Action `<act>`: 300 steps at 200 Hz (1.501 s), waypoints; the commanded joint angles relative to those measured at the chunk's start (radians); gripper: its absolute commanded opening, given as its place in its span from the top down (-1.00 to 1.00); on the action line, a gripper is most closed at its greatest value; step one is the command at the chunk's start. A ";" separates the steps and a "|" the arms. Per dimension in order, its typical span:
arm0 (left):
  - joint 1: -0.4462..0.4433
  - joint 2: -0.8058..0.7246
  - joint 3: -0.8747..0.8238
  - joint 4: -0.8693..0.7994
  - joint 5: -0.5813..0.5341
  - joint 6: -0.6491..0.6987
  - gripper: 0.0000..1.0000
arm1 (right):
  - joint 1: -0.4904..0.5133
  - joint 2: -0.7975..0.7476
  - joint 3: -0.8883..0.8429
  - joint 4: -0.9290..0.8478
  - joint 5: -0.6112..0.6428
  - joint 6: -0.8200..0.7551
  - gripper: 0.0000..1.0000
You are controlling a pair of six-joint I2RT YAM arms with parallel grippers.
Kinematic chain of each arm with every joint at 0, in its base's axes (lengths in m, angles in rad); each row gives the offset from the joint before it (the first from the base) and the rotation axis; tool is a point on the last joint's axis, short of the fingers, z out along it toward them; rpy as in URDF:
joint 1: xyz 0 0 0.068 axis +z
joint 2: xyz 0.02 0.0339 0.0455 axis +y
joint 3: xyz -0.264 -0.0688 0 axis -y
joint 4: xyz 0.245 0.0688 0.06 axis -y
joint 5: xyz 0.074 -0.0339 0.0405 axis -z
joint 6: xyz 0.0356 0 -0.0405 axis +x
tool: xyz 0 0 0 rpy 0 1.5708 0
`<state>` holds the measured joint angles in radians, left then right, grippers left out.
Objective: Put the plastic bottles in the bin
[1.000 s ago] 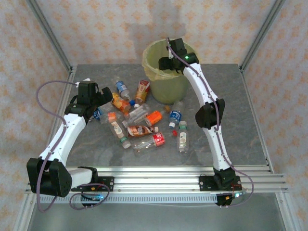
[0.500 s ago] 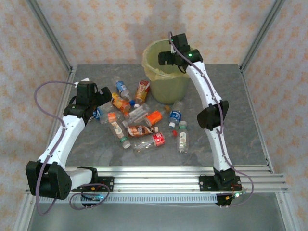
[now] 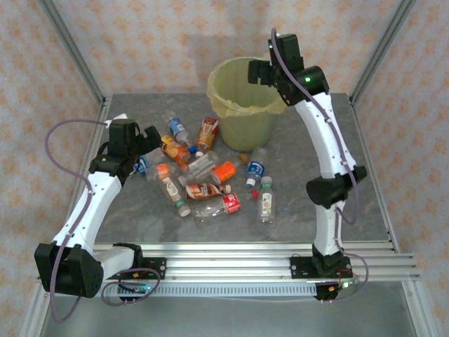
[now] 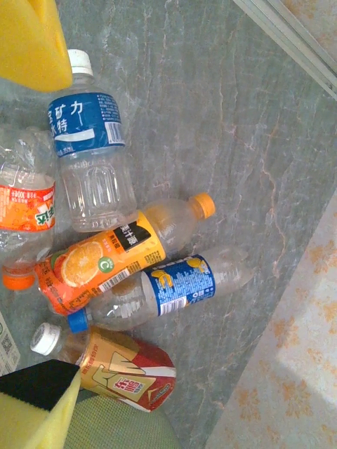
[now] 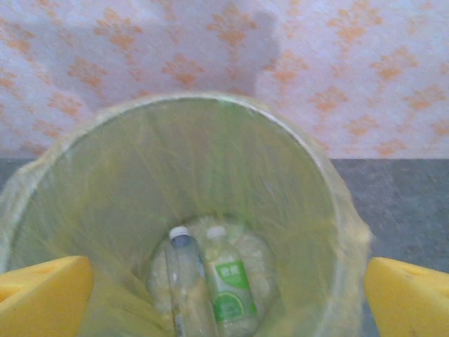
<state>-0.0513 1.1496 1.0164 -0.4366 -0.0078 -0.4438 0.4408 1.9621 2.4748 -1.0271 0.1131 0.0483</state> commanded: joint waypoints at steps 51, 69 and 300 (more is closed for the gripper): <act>0.004 -0.051 0.004 -0.012 -0.023 0.009 -1.00 | 0.027 -0.579 -0.827 0.220 0.105 0.186 -0.98; 0.003 -0.062 -0.008 -0.004 -0.026 0.002 -1.00 | 0.027 -0.693 -0.983 0.217 0.124 0.246 -0.98; 0.002 -0.050 -0.041 0.036 -0.014 -0.063 -1.00 | 0.333 -0.830 -1.628 0.238 -0.101 0.628 -0.94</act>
<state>-0.0513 1.0916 0.9710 -0.4297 -0.0078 -0.4904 0.7681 1.0840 0.8253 -0.8631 0.0521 0.7208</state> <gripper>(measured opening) 0.999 0.973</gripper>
